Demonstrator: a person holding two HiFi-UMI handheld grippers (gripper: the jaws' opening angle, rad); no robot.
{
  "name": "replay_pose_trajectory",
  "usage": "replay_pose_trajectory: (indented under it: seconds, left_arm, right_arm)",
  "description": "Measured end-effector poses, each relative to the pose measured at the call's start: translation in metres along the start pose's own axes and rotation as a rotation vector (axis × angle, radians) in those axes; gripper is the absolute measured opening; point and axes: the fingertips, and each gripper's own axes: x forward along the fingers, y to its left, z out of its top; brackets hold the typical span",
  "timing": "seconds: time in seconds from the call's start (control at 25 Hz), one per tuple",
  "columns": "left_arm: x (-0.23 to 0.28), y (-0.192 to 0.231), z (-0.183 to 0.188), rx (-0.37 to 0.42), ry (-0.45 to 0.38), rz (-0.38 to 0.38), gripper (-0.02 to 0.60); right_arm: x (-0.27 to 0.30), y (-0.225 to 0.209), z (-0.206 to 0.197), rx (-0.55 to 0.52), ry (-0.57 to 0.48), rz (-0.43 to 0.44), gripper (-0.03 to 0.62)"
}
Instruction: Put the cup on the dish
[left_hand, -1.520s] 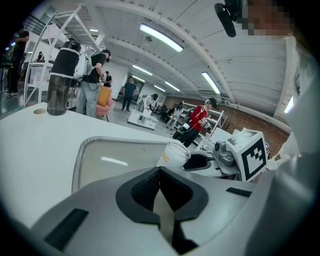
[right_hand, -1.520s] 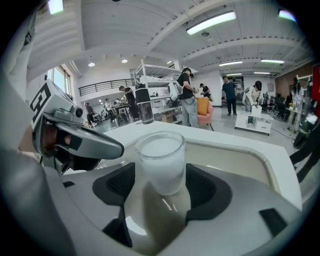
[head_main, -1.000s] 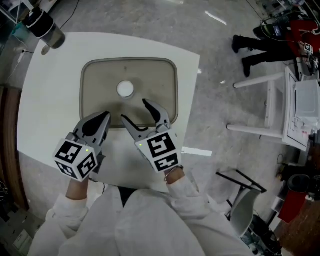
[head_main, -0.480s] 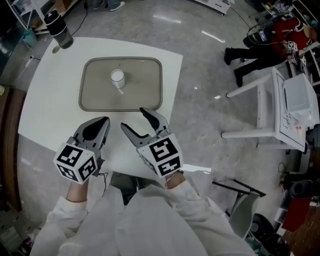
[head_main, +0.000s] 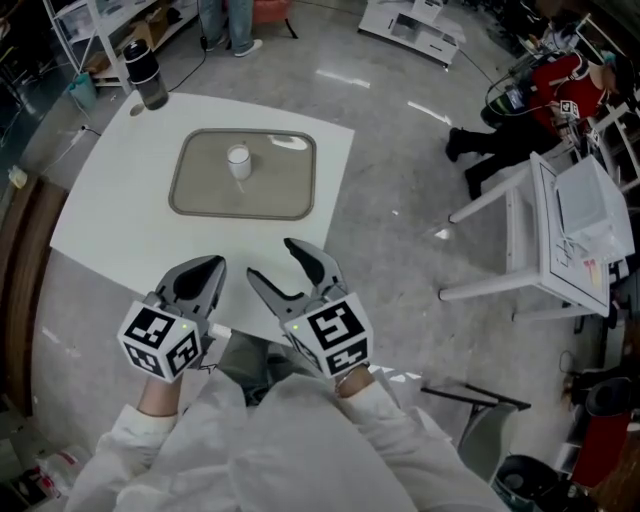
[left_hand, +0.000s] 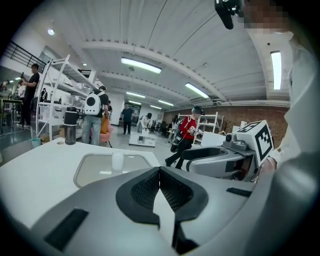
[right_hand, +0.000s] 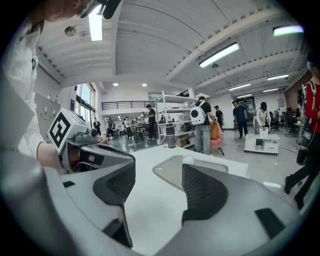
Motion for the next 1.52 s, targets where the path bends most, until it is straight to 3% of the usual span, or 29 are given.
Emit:
replay_pose_trajectory:
  seconds: [0.68,1.12,1.52]
  left_arm:
    - [-0.029,-0.042,-0.001,0.032,-0.015,-0.037,0.009]
    - [-0.051,-0.038,0.0,0.023,-0.036,-0.06,0.009]
    - [-0.066,-0.03,-0.007,0.019,-0.033,-0.071,0.009]
  right_arm:
    - [-0.032,0.052,0.009,-0.032,-0.03,0.053,0.235]
    - [-0.032,0.069,0.029,-0.07,-0.076,-0.002,0.039]
    - [-0.019,0.087,0.032,-0.081,-0.063,-0.004,0.012]
